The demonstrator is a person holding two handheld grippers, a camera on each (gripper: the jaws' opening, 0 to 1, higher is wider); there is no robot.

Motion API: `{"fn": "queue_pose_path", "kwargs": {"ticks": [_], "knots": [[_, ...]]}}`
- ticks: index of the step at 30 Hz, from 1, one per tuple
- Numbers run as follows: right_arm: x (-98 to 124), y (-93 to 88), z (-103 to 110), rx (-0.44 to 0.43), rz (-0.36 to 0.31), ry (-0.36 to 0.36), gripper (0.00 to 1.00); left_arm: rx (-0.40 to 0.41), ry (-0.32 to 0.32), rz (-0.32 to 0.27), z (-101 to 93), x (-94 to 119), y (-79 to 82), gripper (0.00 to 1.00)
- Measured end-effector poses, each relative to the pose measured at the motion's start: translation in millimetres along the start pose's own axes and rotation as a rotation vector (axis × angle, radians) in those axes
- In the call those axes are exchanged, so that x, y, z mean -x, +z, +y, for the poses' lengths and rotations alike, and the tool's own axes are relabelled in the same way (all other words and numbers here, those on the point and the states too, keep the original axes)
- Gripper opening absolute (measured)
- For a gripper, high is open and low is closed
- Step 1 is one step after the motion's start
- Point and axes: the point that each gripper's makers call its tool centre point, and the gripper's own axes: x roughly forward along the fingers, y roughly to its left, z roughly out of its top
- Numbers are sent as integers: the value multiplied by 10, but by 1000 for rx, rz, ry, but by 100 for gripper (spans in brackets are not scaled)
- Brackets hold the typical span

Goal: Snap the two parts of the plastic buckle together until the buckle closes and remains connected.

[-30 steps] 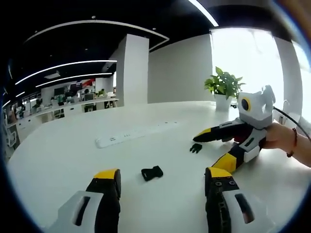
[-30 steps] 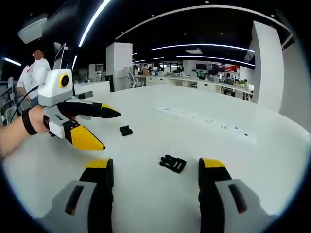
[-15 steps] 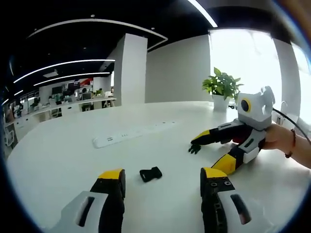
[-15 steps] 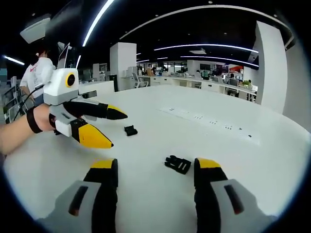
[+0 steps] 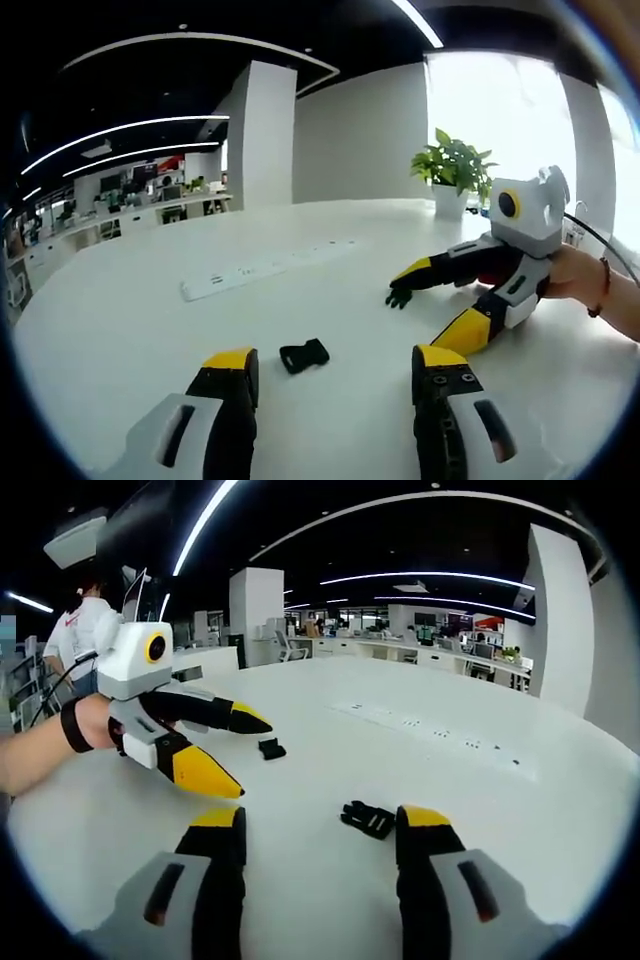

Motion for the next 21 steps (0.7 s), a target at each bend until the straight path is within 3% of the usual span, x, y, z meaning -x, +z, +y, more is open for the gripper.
{"fn": "queue_pose_path", "kwargs": {"ticks": [11, 21], "knots": [[50, -7, 55, 5, -5, 4, 58, -13, -15, 30, -16, -43, -26, 60], [62, -22, 99, 6, -5, 14, 57, -23, -17, 17, -23, -77, 1, 60]]}}
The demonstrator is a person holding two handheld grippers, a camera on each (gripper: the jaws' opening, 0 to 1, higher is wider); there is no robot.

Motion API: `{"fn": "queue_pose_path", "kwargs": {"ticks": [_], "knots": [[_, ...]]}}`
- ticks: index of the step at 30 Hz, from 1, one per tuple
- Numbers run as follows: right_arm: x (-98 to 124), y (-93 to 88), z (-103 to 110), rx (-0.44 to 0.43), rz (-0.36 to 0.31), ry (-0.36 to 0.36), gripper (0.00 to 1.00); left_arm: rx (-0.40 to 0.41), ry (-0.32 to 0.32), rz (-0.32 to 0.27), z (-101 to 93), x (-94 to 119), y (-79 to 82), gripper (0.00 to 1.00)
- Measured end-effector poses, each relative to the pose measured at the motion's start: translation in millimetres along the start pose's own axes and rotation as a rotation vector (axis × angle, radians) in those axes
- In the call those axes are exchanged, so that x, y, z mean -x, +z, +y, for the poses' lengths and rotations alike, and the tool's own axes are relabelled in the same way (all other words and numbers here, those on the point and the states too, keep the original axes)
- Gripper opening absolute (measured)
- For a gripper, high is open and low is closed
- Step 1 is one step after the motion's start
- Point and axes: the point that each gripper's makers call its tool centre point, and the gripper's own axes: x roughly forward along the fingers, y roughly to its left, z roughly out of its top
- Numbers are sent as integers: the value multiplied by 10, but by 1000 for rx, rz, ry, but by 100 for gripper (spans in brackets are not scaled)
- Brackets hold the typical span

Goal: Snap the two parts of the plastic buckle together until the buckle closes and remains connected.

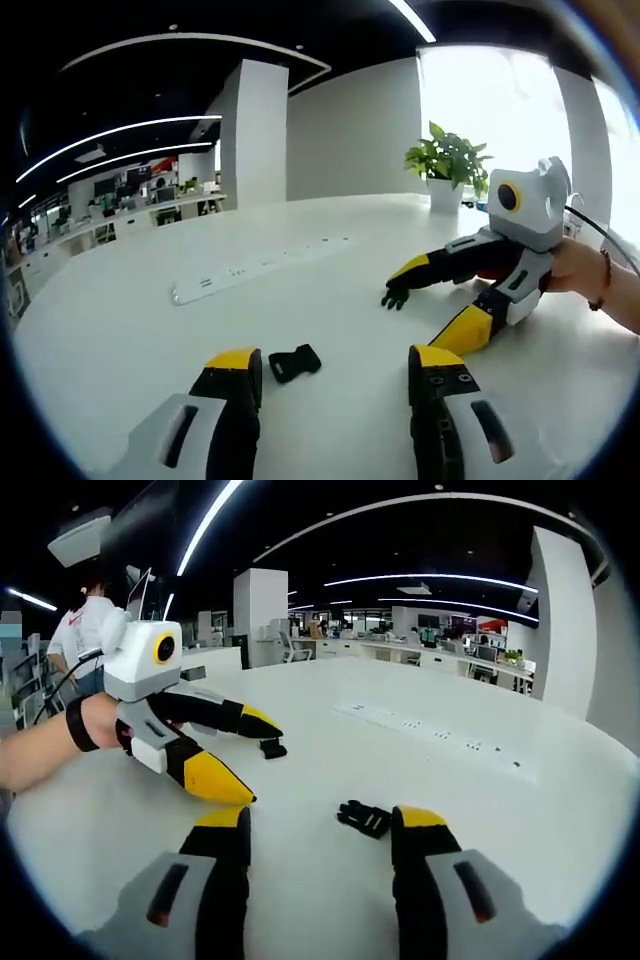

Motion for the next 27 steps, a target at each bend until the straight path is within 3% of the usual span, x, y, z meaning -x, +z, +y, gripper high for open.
{"fn": "queue_pose_path", "kwargs": {"ticks": [9, 16, 27], "knots": [[20, -10, 40, -3, 3, 1, 56, 3, -5, 3, -6, -1, -8, 56], [65, -19, 114, 4, 8, 12, 46, 14, -13, 12, -32, 34, -37, 52], [44, -18, 70, -2, 15, 6, 47, 21, -22, 17, -35, 49, -37, 49]]}}
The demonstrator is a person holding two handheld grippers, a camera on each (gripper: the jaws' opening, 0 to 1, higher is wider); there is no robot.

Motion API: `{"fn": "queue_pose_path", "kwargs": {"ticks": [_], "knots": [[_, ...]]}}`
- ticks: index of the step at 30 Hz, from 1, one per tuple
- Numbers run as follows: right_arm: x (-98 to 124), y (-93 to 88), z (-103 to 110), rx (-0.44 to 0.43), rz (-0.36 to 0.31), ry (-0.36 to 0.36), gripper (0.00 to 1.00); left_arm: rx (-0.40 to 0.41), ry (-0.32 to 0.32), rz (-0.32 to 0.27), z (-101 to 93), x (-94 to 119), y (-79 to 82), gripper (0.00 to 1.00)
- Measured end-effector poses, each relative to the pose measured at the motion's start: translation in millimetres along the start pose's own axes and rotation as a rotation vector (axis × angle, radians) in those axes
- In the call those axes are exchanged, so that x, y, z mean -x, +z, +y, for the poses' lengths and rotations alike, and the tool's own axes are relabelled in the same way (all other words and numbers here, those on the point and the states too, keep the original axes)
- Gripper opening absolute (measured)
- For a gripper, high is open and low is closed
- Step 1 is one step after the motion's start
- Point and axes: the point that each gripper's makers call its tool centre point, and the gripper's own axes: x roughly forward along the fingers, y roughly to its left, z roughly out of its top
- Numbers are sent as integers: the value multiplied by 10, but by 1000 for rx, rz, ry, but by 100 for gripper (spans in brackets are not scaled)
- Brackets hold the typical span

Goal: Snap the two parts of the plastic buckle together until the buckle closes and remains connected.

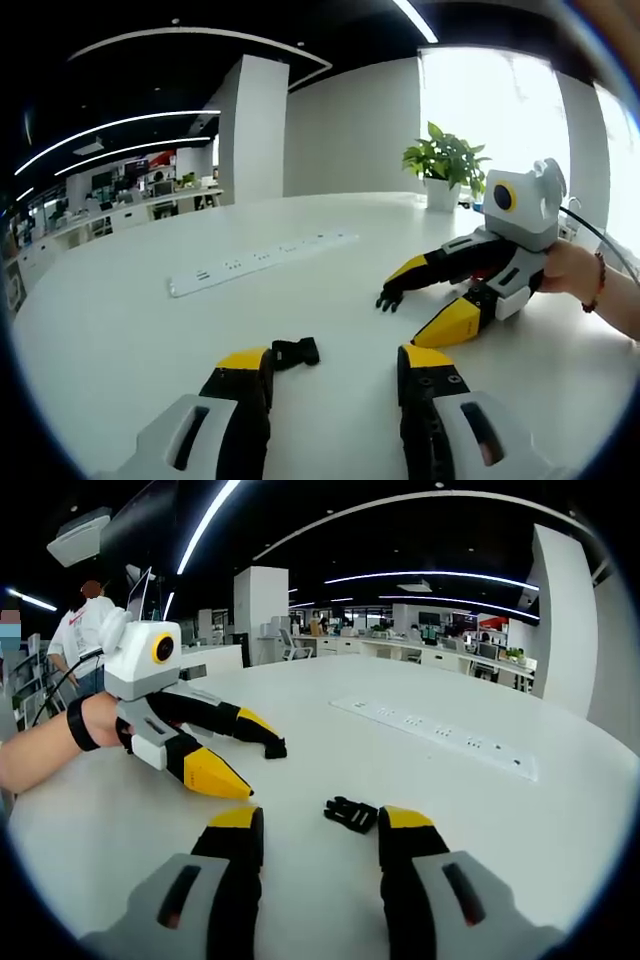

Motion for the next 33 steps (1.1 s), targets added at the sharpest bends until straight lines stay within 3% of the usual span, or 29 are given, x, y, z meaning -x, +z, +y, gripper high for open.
{"fn": "queue_pose_path", "kwargs": {"ticks": [16, 25, 33], "knots": [[-49, 7, -87, -4, -1, -6, 47, 10, -22, 29, -29, 100, -45, 32], [-90, 22, -168, 0, -3, -5, 47, -18, 28, 18, 75, 109, -56, 39], [-153, 61, -258, 16, -13, -7, 48, -33, 34, 8, 92, 44, -22, 40]]}}
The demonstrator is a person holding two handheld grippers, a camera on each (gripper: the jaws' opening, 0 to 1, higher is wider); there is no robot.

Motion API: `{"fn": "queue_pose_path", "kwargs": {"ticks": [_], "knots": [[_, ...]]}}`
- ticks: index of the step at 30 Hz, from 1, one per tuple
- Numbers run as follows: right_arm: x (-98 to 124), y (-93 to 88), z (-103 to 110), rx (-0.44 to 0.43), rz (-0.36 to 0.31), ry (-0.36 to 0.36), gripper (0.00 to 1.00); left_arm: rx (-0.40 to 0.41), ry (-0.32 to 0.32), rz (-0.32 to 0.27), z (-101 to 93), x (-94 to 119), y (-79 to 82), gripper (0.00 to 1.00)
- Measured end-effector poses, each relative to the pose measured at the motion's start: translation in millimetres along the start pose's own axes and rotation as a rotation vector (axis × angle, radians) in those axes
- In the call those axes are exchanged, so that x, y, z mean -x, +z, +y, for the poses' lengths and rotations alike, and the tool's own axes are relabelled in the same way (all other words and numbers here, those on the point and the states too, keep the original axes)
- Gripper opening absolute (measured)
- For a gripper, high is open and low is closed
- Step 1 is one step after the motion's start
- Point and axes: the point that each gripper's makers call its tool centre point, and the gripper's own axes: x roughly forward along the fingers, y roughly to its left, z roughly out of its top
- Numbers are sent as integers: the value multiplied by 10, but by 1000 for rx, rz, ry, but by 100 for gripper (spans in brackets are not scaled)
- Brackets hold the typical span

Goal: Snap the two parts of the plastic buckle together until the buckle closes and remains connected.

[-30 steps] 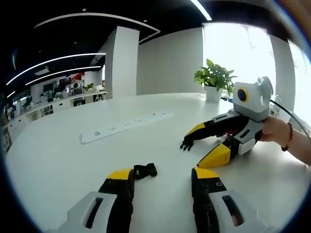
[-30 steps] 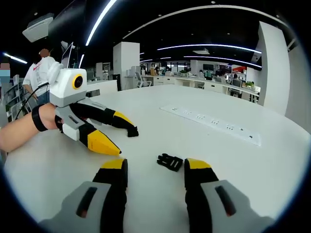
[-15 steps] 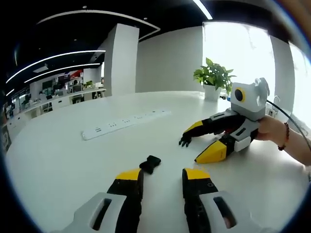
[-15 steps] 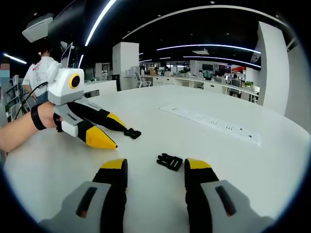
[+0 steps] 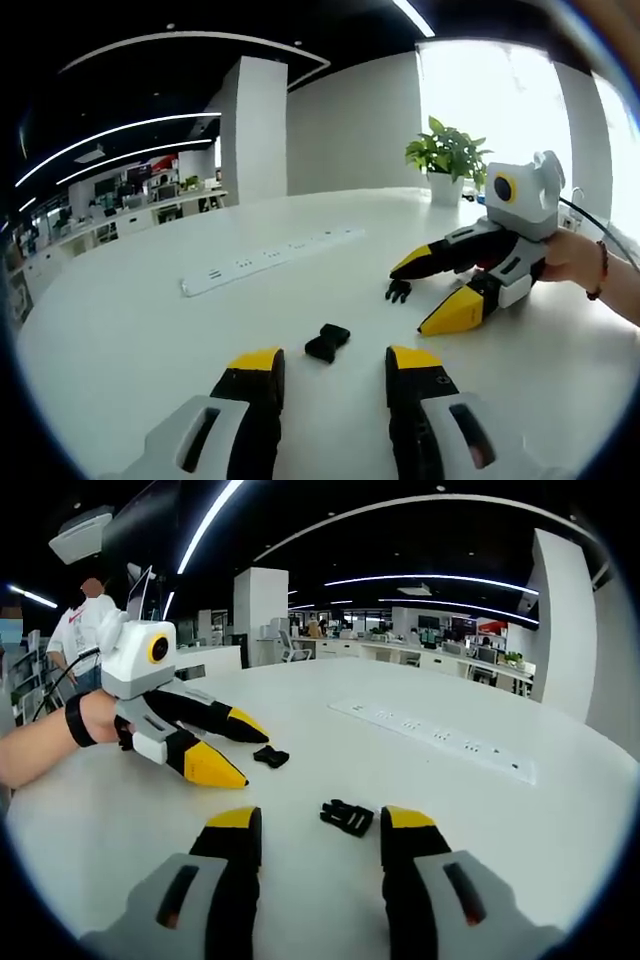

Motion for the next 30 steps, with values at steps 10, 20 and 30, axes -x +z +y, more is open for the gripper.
{"fn": "queue_pose_path", "kwargs": {"ticks": [10, 20, 30], "knots": [[13, 9, 38, -5, -1, 11, 44, -17, -20, 0, -64, -42, 29, 39], [120, -26, 152, 15, 17, 38, 33, -13, -23, 0, -76, -50, 25, 40], [118, -15, 175, 63, 24, 58, 29, -11, -14, -2, -69, -50, 16, 40]]}}
